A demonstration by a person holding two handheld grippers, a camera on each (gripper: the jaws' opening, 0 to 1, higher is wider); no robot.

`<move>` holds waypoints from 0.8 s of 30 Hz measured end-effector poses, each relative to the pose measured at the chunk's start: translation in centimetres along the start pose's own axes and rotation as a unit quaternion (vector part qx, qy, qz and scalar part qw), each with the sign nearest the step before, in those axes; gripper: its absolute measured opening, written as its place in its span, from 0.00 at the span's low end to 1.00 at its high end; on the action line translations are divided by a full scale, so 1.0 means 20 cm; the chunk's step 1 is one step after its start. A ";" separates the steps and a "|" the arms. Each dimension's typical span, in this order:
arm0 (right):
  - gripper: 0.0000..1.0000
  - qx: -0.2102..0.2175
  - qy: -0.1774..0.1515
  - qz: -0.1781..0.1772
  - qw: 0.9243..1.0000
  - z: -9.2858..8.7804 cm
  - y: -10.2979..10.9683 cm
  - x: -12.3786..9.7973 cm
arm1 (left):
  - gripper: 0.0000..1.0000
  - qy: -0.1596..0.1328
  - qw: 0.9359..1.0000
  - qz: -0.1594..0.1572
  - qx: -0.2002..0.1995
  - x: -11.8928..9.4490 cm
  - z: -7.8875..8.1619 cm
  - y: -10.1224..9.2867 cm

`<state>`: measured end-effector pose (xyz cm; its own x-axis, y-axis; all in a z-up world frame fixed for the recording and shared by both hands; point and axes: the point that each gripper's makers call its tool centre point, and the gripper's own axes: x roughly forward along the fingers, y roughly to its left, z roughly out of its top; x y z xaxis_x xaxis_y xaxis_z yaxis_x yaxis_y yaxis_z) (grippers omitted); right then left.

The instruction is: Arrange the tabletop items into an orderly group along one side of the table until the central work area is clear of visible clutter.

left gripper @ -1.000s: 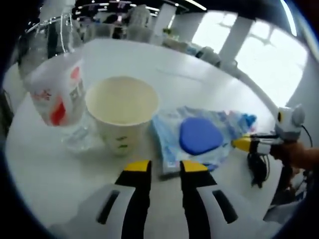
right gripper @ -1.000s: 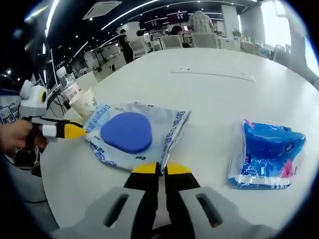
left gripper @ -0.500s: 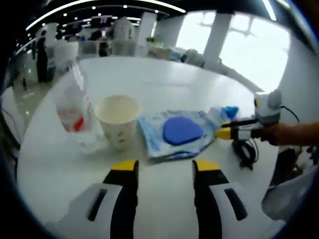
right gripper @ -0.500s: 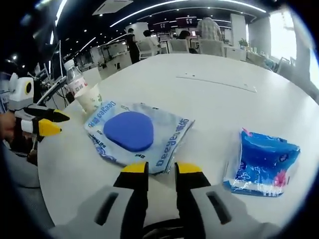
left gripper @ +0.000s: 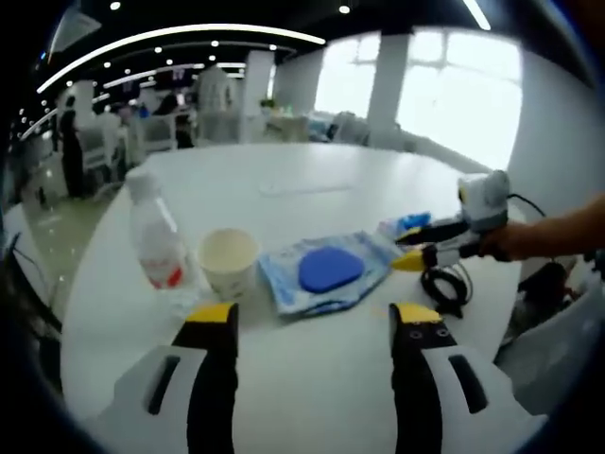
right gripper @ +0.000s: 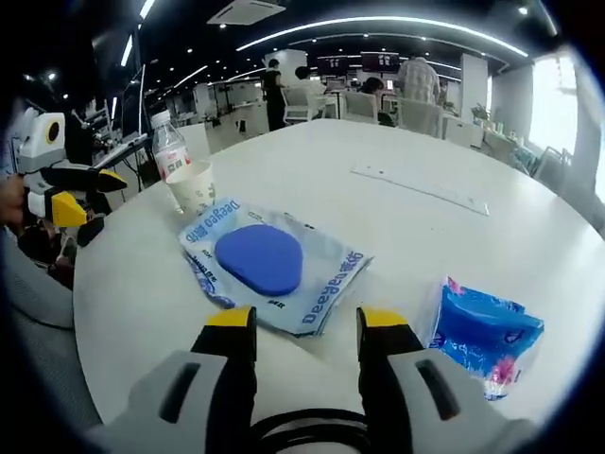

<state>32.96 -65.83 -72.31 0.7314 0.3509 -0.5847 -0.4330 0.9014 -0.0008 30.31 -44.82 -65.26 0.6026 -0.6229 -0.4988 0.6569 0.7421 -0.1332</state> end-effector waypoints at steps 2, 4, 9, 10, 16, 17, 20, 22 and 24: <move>0.47 -0.014 -0.002 0.006 1.000 0.02 0.01 -0.02 | 0.66 -0.004 1.000 -0.003 0.010 -0.03 0.01 -0.01; 0.51 -0.026 0.003 0.009 1.000 0.03 0.01 -0.04 | 0.65 -0.019 1.000 -0.010 0.020 -0.06 0.03 -0.02; 0.57 -0.056 -0.009 0.018 0.998 0.12 0.01 -0.09 | 0.70 -0.026 0.999 -0.010 0.026 -0.15 0.02 -0.02; 0.59 -0.061 -0.011 0.018 0.998 0.14 0.01 -0.10 | 0.71 -0.024 0.999 -0.009 0.029 -0.17 0.02 -0.02; 0.65 -0.092 -0.014 0.026 0.995 0.18 -0.01 -0.12 | 0.73 -0.023 1.000 0.000 0.019 -0.27 -0.01 0.01; 0.66 -0.097 -0.015 0.026 0.995 0.18 -0.02 -0.13 | 0.73 -0.023 1.000 0.003 0.019 -0.29 -0.02 0.02; 0.68 -0.107 -0.011 0.026 0.994 0.18 -0.05 -0.14 | 0.75 -0.036 0.999 0.005 0.024 -0.34 -0.02 0.02; 0.69 -0.116 -0.009 0.023 0.993 0.18 -0.07 -0.15 | 0.77 -0.036 0.999 0.005 0.020 -0.37 -0.02 0.02; 0.70 -0.122 -0.011 0.022 0.992 0.19 -0.09 -0.16 | 0.80 -0.039 0.999 0.007 0.022 -0.39 -0.03 0.02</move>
<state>33.36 -67.55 -67.41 0.7195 0.3955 -0.5709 -0.5768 0.7981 -0.1741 25.65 -39.43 -61.92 0.6440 -0.6311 -0.4324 0.6665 0.7403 -0.0880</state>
